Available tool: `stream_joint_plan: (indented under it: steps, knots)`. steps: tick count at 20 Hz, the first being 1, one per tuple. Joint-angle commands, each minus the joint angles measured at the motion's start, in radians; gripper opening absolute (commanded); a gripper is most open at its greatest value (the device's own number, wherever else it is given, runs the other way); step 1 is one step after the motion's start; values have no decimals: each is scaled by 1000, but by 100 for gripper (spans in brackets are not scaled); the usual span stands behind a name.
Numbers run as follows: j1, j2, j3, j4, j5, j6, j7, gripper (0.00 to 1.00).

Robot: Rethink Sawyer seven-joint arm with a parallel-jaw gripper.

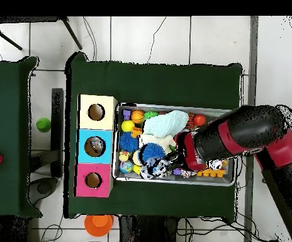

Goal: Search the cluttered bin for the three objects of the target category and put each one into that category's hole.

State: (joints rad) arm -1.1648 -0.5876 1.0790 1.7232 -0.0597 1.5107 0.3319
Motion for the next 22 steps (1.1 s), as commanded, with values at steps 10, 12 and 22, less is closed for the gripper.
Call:
stream_joint_plan:
  steps: [10, 12, 22]
  knots:
    - [-36, 55, 77, 15, 25, -406, 47, 0]
    - [-39, 48, 80, 19, 19, -412, 44, 0]
    - [26, -19, -24, -31, -114, -43, -51, 0]
